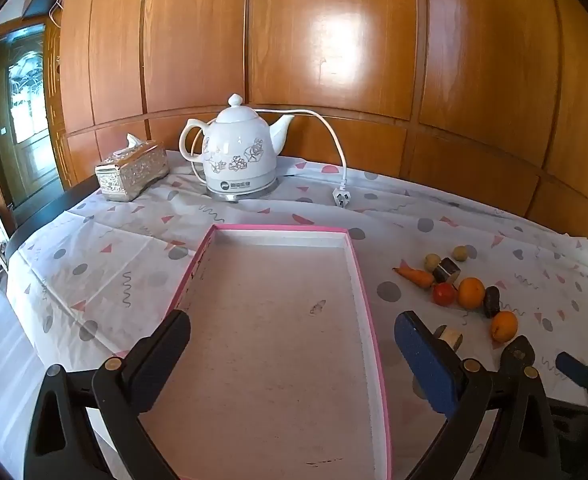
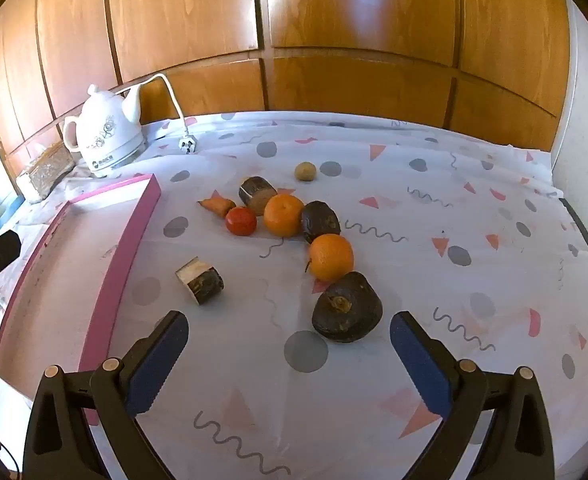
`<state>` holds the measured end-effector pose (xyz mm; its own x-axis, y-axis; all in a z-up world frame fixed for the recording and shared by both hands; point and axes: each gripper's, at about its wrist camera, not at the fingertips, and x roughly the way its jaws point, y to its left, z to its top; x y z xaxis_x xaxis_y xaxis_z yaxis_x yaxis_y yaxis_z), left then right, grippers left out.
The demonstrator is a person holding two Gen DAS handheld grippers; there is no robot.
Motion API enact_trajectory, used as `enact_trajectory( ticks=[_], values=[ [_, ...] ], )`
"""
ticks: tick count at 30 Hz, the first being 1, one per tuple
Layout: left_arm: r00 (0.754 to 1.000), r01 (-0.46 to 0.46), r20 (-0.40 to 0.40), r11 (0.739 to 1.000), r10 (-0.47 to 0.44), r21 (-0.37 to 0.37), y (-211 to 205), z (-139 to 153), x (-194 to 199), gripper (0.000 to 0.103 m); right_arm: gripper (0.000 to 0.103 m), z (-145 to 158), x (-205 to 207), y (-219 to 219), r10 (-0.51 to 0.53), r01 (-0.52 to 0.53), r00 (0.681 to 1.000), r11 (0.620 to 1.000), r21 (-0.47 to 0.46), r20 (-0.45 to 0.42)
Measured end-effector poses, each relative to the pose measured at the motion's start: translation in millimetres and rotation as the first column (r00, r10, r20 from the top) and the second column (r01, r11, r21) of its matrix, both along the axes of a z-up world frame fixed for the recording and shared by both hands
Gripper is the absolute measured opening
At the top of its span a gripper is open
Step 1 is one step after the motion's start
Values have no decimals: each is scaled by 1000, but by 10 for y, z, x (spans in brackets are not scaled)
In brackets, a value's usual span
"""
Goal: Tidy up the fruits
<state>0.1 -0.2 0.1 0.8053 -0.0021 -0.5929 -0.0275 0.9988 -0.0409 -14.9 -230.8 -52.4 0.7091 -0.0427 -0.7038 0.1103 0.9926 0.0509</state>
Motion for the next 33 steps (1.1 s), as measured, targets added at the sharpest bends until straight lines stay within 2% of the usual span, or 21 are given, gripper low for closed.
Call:
enact_trajectory(
  ticks=[7,8,10,33],
  values=[
    [1000,27,-8,1000,-27,8,39,8,31,103,103,-21,6,36,3,-4,1000,999,34,14],
    [1000,-9,4,1000,9,19,-4,-20,3,103,103,10,-15,2,2,-3,1000,999,36,16],
    [1000,-8,6,1000,8,21,11,-27,3,103,103,50,-33,-28,6,-6,1000,999,41,15],
    [999,30,-15,999,-30,23,-88,-67,7,103,103,13,-40,5,15,-15,1000,1000,17,21]
  ],
)
